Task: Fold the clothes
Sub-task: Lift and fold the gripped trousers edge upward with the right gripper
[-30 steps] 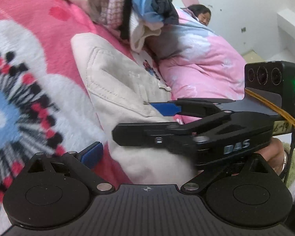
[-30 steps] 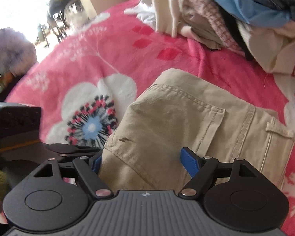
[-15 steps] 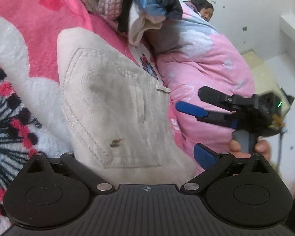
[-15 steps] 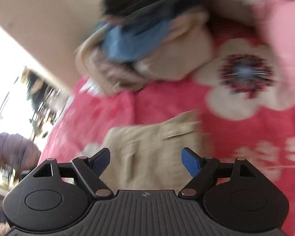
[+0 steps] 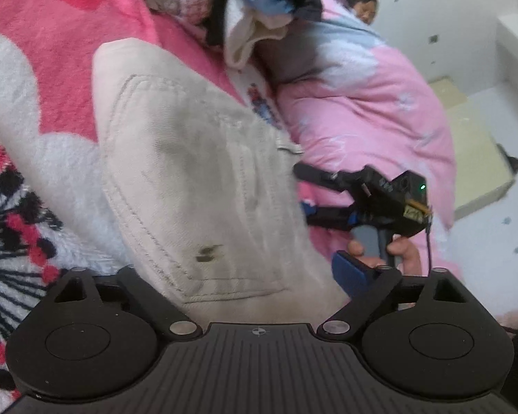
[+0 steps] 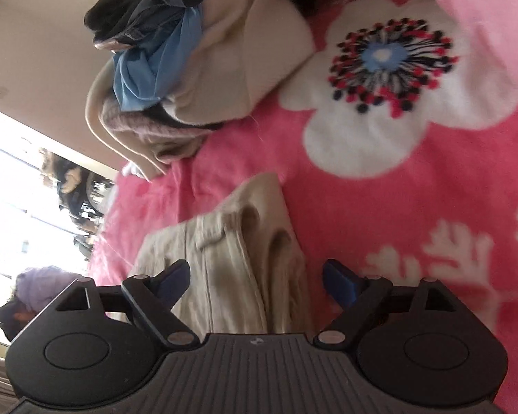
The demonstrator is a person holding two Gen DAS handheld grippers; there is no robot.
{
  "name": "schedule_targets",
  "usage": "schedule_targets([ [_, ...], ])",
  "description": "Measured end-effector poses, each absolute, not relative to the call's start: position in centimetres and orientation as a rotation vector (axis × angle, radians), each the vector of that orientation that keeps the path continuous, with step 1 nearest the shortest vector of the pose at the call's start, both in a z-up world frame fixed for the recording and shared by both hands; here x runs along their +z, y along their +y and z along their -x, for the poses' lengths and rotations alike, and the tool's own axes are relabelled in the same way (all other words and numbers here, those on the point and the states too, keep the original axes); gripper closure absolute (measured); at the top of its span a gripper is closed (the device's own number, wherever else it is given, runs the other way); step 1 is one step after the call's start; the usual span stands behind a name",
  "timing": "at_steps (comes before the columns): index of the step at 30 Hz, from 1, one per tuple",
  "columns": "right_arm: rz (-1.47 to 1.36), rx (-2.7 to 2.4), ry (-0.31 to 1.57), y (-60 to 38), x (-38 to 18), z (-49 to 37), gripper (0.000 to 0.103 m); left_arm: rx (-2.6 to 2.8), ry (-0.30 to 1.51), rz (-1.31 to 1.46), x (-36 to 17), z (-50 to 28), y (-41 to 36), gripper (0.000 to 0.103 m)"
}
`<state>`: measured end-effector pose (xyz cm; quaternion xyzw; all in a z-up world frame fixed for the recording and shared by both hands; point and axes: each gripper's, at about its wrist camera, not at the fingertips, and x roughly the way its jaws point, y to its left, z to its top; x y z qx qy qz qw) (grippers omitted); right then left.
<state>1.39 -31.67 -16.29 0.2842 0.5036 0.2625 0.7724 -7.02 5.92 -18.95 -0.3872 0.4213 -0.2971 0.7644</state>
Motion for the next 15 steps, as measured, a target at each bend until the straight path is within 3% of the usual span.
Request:
schedule_targets([
  [4, -0.675, 0.635, 1.067, -31.2, -17.5, -3.4, 0.010, -0.589, 0.928, 0.883, -19.4, 7.0, 6.7, 0.035],
  [6, -0.694, 0.669, 1.068, -31.2, -17.8, -3.4, 0.009, -0.556, 0.932, 0.886, -19.7, 7.1, 7.0, 0.053],
  [9, -0.700, 0.720, 1.086, -31.0, -17.8, -2.5, 0.010, -0.546, 0.934, 0.901, -20.0, 7.2, 7.6, 0.067],
  [15, -0.835, 0.816, 1.169, -29.3, -18.3, -0.5, 0.013, -0.604, 0.938, 0.905, -19.5, 7.0, 8.9, 0.075],
])
